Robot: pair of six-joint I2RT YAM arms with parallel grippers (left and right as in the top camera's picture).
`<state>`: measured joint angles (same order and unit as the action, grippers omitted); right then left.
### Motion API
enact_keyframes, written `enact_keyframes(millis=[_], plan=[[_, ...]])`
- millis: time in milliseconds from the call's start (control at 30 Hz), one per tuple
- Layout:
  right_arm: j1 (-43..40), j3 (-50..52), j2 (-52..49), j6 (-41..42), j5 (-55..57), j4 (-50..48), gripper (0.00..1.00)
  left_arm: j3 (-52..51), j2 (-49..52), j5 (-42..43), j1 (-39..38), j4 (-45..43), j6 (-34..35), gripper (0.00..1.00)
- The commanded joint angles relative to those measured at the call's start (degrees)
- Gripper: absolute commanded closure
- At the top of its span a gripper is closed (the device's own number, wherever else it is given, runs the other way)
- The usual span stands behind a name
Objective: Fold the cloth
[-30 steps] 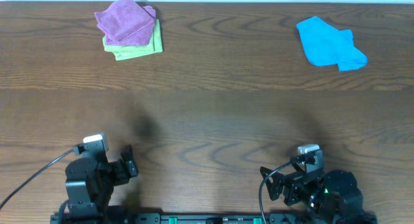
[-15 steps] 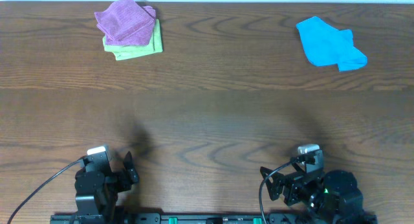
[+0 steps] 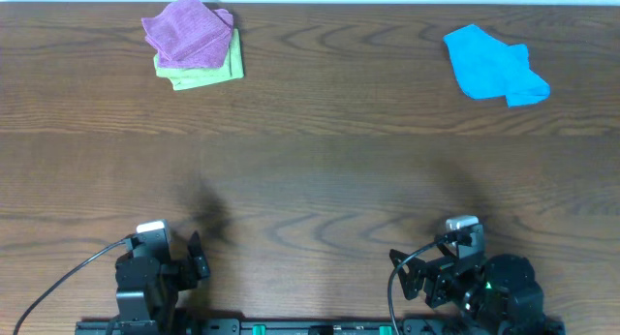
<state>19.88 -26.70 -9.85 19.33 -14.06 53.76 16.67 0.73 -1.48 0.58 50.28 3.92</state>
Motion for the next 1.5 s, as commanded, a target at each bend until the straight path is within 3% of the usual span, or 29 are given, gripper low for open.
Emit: enact_keyframes(millis=[0,133,867,1100,1333,1467], plan=[[-0.4,-0.1,0.3,0.8,0.3,0.0,0.01,-2.6,-0.5,0.1,-0.3,1.6,-3.8,0.04],[-0.4,-0.1,0.3,0.8,0.3,0.0,0.01,-2.6,-0.5,0.0,-0.3,1.5,-6.6,0.04],[-0.4,-0.1,0.3,0.8,0.4,0.0,0.01,-2.6,-0.5,0.0,-0.3,1.5,-6.3,0.05],[-7.1,2.9,0.3,0.5,8.2,-9.4,0.01,-2.6,-0.5,0.0,-0.3,1.5,-6.3,0.05],[-14.1,12.7,0.6,-11.1,5.9,-21.1,0.01,-2.6,-0.5,0.0,-0.3,1.5,-6.3,0.05],[-15.4,15.3,2.5,-17.3,5.9,-21.5,0.01,-2.6,-0.5,0.0,-0.3,1.5,-6.3,0.05]])
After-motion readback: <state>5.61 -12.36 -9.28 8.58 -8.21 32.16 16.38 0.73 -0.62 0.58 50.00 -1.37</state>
